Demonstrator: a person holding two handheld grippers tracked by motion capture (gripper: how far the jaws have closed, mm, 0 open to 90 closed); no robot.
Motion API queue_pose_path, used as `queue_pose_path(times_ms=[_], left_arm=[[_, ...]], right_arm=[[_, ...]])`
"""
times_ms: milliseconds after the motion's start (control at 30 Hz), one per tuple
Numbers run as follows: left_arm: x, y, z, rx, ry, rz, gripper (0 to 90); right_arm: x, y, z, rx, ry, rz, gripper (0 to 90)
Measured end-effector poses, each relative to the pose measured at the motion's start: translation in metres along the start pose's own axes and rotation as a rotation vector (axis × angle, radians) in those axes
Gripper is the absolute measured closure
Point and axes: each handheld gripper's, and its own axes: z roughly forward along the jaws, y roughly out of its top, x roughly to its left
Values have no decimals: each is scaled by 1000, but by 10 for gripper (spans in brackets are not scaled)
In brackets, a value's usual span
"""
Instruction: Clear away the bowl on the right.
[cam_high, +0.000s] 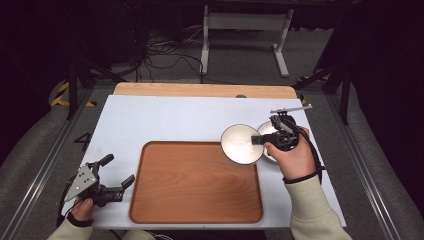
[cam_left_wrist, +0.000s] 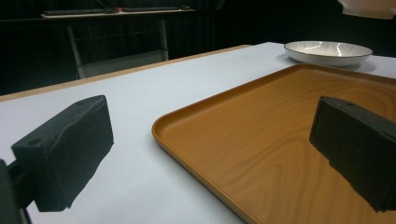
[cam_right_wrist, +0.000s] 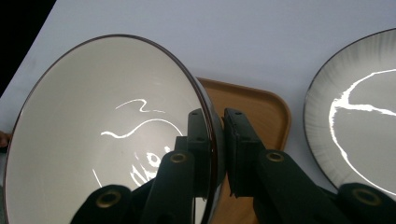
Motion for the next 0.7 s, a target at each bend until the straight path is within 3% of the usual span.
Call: queue_pose_path(times_ms=[233,700], left_arm=[[0,0,0,1,-2,1,2],[0,0,0,-2,-3,1,2]], right_arm=[[20,-6,3,7,49,-34,815],[45,-13,18,21,109,-69,814]])
